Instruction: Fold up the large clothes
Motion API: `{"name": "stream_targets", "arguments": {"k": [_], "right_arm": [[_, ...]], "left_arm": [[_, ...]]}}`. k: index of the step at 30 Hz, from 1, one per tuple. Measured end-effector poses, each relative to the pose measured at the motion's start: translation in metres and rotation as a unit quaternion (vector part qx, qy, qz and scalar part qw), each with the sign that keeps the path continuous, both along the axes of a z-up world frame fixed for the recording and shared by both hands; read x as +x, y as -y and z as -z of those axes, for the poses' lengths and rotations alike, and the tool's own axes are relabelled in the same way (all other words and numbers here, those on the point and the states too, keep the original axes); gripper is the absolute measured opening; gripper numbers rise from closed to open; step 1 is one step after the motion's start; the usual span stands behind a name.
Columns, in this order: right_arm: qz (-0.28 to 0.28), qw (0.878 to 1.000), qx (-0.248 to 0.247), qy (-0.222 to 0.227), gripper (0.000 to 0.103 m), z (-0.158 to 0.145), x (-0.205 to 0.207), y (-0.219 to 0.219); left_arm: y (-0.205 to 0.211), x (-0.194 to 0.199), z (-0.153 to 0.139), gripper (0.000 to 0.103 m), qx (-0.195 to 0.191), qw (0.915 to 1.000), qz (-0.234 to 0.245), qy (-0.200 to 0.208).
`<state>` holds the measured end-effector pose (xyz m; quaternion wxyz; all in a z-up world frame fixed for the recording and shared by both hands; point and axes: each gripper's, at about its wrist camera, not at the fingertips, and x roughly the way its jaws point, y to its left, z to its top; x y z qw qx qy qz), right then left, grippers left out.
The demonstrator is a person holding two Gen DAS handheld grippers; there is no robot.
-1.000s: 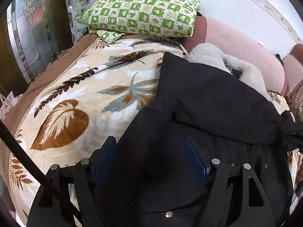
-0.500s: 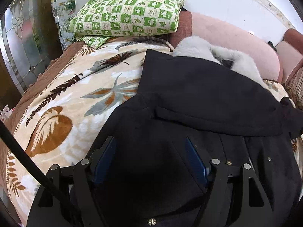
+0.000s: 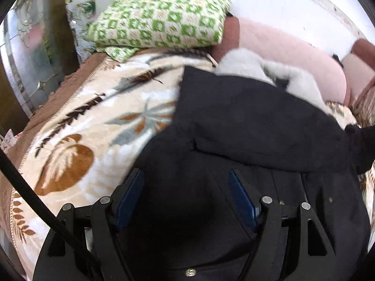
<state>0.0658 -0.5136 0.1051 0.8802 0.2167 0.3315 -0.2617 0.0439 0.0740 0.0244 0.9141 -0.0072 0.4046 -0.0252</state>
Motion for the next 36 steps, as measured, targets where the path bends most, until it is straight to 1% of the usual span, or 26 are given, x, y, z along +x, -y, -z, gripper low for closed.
{"name": "stream_targets", "arguments": {"k": [2, 3, 4, 5, 6, 7, 8, 9, 10, 12, 13, 15, 16, 18, 20, 21, 22, 23, 24, 26, 27, 28, 29, 32, 35, 36], "right_arm": [[-0.070, 0.997, -0.022, 0.017, 0.002, -0.029, 0.012, -0.054], [-0.120, 0.992, -0.031, 0.024, 0.002, -0.043, 0.022, -0.093], [-0.148, 0.988, -0.037, 0.027, 0.002, -0.049, 0.024, -0.118], [-0.198, 0.979, -0.045, 0.029, 0.002, -0.057, 0.030, -0.162], [-0.235, 0.971, -0.047, 0.028, 0.002, -0.056, 0.033, -0.194], [-0.274, 0.960, -0.048, 0.024, 0.002, -0.052, 0.036, -0.230], [-0.321, 0.945, -0.052, 0.016, 0.002, -0.043, 0.039, -0.277], [-0.338, 0.940, -0.054, 0.013, 0.002, -0.036, 0.038, -0.297], [-0.360, 0.931, -0.054, 0.002, 0.002, -0.021, 0.038, -0.330], [-0.377, 0.925, -0.039, -0.025, 0.004, 0.006, 0.035, -0.357], [-0.376, 0.926, -0.033, -0.035, 0.007, 0.016, 0.035, -0.357], [-0.346, 0.936, -0.021, -0.062, 0.011, 0.041, 0.030, -0.342], [-0.316, 0.946, -0.018, -0.072, 0.016, 0.051, 0.028, -0.324], [-0.242, 0.967, -0.009, -0.085, 0.032, 0.066, 0.015, -0.271], [-0.167, 0.982, -0.004, -0.093, 0.059, 0.076, -0.004, -0.214], [-0.130, 0.987, 0.001, -0.095, 0.064, 0.080, -0.014, -0.183], [-0.105, 0.990, 0.007, -0.096, 0.072, 0.083, -0.023, -0.165], [-0.064, 0.993, 0.019, -0.096, 0.076, 0.089, -0.040, -0.129], [-0.023, 0.994, 0.036, -0.097, 0.076, 0.096, -0.058, -0.095], [0.033, 0.993, 0.069, -0.094, 0.076, 0.108, -0.086, -0.041], [0.064, 0.990, 0.097, -0.084, 0.076, 0.117, -0.101, -0.010], [0.080, 0.987, 0.116, -0.077, 0.076, 0.121, -0.108, 0.005], [0.104, 0.981, 0.153, -0.057, 0.076, 0.133, -0.121, 0.034], [0.134, 0.970, 0.199, -0.027, 0.076, 0.154, -0.128, 0.078], [0.136, 0.966, 0.218, -0.014, 0.076, 0.171, -0.109, 0.105], [0.137, 0.967, 0.216, -0.007, 0.076, 0.173, -0.101, 0.111]], "left_arm": [[-0.011, -0.003, -0.010, 0.073, -0.002, 0.9997, -0.018, 0.017], [-0.016, -0.002, -0.013, 0.073, -0.002, 0.9995, -0.025, 0.021], [-0.021, -0.002, -0.016, 0.073, -0.002, 0.9992, -0.032, 0.024], [-0.028, -0.001, -0.019, 0.073, -0.004, 0.9988, -0.041, 0.026], [-0.036, 0.000, -0.022, 0.073, -0.012, 0.9982, -0.052, 0.027], [-0.045, 0.001, -0.024, 0.073, -0.023, 0.9975, -0.062, 0.026], [-0.053, 0.002, -0.025, 0.073, -0.033, 0.9967, -0.069, 0.025], [-0.059, 0.002, -0.026, 0.073, -0.038, 0.9963, -0.074, 0.024], [-0.063, 0.003, -0.026, 0.073, -0.037, 0.9959, -0.079, 0.024], [-0.072, 0.002, -0.027, 0.073, -0.029, 0.9951, -0.090, 0.027], [-0.076, 0.001, -0.028, 0.073, -0.028, 0.9948, -0.094, 0.026], [-0.083, -0.002, -0.029, 0.073, -0.040, 0.9946, -0.093, 0.022], [-0.086, -0.003, -0.030, 0.073, -0.051, 0.9943, -0.091, 0.020], [-0.089, -0.004, -0.032, 0.073, -0.072, 0.9931, -0.091, 0.016], [-0.090, -0.004, -0.032, 0.073, -0.090, 0.9915, -0.093, 0.013], [-0.088, -0.004, -0.031, 0.073, -0.093, 0.9913, -0.092, 0.012], [-0.086, -0.003, -0.030, 0.073, -0.094, 0.9914, -0.090, 0.009], [-0.081, -0.002, -0.028, 0.073, -0.093, 0.9918, -0.087, 0.006], [-0.077, -0.001, -0.026, 0.073, -0.090, 0.9923, -0.084, 0.005], [-0.067, 0.000, -0.021, 0.073, -0.077, 0.9938, -0.080, 0.002], [-0.063, 0.001, -0.018, 0.073, -0.072, 0.9944, -0.078, 0.000], [-0.059, 0.003, -0.015, 0.073, -0.067, 0.9949, -0.075, -0.002], [-0.055, 0.005, -0.011, 0.073, -0.064, 0.9953, -0.073, -0.005], [-0.045, 0.010, -0.001, 0.073, -0.046, 0.9965, -0.070, -0.008], [-0.035, 0.017, 0.008, 0.073, -0.022, 0.9976, -0.066, -0.010], [-0.030, 0.019, 0.012, 0.073, -0.012, 0.9978, -0.063, -0.012]]}}
